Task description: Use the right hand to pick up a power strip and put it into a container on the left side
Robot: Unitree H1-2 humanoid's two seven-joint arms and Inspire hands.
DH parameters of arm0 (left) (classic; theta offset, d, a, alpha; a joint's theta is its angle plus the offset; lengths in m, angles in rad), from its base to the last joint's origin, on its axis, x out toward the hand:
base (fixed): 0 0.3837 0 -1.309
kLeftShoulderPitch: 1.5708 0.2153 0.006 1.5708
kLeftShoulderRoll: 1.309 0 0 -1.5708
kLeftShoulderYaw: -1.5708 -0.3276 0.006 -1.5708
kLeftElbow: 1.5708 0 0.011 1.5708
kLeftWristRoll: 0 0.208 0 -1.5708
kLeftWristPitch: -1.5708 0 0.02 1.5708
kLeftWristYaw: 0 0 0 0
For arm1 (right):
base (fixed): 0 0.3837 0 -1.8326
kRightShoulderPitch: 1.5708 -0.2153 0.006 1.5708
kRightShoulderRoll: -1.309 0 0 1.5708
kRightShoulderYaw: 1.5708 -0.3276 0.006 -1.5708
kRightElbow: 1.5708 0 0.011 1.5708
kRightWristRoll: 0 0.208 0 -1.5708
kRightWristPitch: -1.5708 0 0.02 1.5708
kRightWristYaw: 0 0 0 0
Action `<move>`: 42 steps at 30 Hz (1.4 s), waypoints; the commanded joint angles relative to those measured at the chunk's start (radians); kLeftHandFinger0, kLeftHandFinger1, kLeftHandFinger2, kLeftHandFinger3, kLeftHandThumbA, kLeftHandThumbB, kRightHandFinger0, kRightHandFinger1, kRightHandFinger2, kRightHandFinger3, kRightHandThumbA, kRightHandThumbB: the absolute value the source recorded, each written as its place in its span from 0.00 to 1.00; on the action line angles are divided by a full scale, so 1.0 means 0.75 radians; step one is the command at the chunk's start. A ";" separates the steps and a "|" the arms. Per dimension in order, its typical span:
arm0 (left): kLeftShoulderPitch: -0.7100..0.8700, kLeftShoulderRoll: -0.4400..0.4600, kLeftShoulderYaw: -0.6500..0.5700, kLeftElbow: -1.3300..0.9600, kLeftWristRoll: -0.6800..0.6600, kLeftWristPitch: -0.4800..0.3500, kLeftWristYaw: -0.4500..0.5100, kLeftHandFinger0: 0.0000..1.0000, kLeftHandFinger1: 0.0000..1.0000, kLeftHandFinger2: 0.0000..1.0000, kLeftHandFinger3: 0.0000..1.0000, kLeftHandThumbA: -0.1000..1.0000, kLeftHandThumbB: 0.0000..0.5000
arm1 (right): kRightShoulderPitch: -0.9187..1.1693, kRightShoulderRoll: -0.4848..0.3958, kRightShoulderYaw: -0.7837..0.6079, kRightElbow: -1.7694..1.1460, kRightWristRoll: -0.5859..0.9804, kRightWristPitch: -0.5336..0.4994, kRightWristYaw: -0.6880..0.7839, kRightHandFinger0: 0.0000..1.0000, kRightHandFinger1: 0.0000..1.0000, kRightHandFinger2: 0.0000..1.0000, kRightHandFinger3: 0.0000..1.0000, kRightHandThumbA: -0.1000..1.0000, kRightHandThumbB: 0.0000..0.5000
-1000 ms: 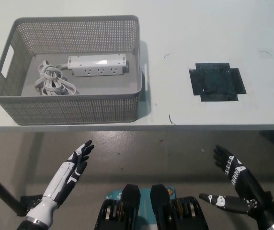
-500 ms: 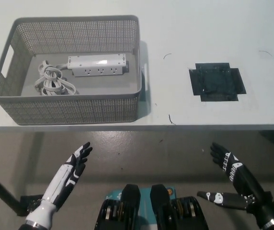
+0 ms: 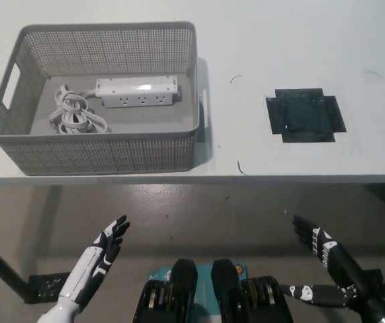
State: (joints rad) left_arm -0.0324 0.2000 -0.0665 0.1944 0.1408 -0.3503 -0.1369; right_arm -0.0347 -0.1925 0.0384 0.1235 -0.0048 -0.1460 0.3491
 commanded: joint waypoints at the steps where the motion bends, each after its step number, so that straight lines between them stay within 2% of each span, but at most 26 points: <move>1: 0.019 0.000 -0.007 -0.044 0.020 -0.033 0.020 1.00 1.00 1.00 1.00 1.00 0.29 | 0.023 -0.024 0.015 -0.051 -0.046 -0.039 -0.038 1.00 1.00 1.00 1.00 1.00 0.51; 11: 0.041 -0.001 -0.020 -0.042 0.042 -0.031 0.024 1.00 1.00 1.00 1.00 1.00 0.30 | 0.041 -0.032 0.034 -0.049 -0.070 -0.039 -0.049 1.00 1.00 1.00 1.00 1.00 0.51; 22: 0.015 0.009 -0.012 -0.037 0.033 -0.033 0.018 1.00 1.00 1.00 1.00 1.00 0.27 | -0.001 -0.028 0.050 -0.034 -0.086 -0.042 -0.057 1.00 1.00 1.00 1.00 1.00 0.51; 26: 0.019 0.004 -0.008 -0.045 0.035 -0.028 0.025 1.00 1.00 1.00 1.00 1.00 0.28 | 0.000 -0.032 0.053 -0.039 -0.089 -0.053 -0.060 1.00 1.00 1.00 1.00 1.00 0.55; 33: 0.009 0.011 -0.010 -0.031 0.020 -0.035 0.011 1.00 1.00 1.00 1.00 0.99 0.28 | -0.004 -0.031 0.057 -0.032 -0.099 -0.065 -0.068 1.00 1.00 1.00 1.00 1.00 0.54; 36: 0.013 0.010 -0.009 -0.046 0.028 -0.011 0.012 1.00 1.00 1.00 1.00 1.00 0.28 | -0.002 -0.033 0.059 -0.038 -0.104 -0.061 -0.069 1.00 1.00 1.00 1.00 1.00 0.57; 42: -0.006 0.016 -0.007 -0.033 0.027 -0.022 0.013 1.00 1.00 1.00 1.00 1.00 0.30 | -0.020 -0.033 0.064 -0.035 -0.114 -0.065 -0.072 1.00 1.00 1.00 1.00 1.00 0.55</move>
State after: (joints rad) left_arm -0.0139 0.1992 -0.0785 0.1921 0.1640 -0.3503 -0.1369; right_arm -0.0197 -0.2073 0.0829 0.1222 -0.0778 -0.1461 0.3195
